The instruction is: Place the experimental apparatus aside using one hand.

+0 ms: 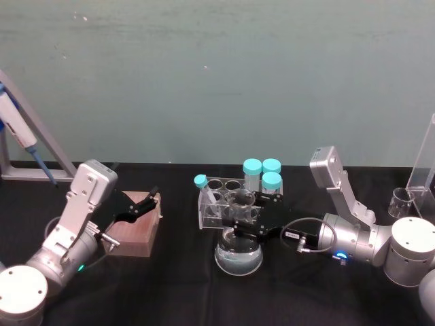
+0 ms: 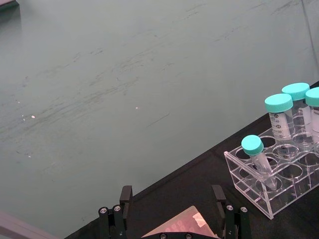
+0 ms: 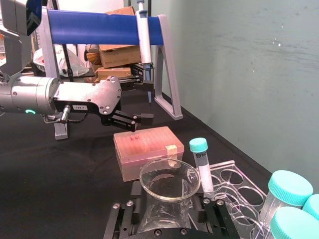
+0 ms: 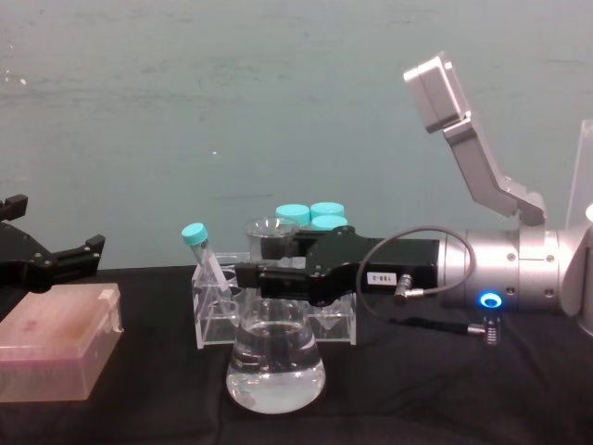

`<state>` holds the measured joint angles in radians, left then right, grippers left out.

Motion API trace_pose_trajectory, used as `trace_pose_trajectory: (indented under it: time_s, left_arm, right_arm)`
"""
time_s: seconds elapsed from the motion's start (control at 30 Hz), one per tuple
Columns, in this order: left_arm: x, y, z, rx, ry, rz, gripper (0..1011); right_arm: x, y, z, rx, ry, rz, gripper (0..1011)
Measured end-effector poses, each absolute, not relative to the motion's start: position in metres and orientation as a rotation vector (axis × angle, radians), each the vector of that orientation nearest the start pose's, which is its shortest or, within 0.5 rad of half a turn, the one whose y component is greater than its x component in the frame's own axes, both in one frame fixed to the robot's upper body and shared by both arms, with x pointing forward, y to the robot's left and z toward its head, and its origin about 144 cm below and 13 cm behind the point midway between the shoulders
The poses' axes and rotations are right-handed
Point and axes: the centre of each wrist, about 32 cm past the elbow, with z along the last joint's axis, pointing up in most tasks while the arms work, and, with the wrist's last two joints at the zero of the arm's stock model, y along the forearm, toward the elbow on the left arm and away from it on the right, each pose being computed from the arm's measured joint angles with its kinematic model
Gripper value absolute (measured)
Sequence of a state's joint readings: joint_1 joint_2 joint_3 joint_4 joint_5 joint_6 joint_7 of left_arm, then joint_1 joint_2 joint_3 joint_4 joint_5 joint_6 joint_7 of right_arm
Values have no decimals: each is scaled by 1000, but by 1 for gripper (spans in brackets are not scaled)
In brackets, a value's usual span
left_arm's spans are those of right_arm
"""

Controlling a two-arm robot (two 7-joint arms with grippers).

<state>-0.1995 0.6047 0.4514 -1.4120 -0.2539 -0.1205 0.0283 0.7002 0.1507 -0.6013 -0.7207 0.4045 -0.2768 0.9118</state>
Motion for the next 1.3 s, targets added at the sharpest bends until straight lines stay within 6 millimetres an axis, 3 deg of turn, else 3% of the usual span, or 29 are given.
trace_pose_trajectory:
  time_s: [0.17, 0.23, 0.73, 1.3]
  left_arm:
    - [489, 310, 1140, 304, -285, 1248, 1000]
    - [489, 310, 1140, 304, -285, 1248, 1000]
    - [489, 310, 1140, 305, -285, 1248, 1000]
    - [489, 310, 1140, 304, -285, 1248, 1000]
  right_arm:
    - [618, -188, 1139, -73, -52, -366, 462]
    - [618, -188, 1139, -73, -52, -366, 452]
    - [618, -188, 1139, -73, -52, -366, 452]
    - [603, -198, 1145, -64, -74, -366, 452]
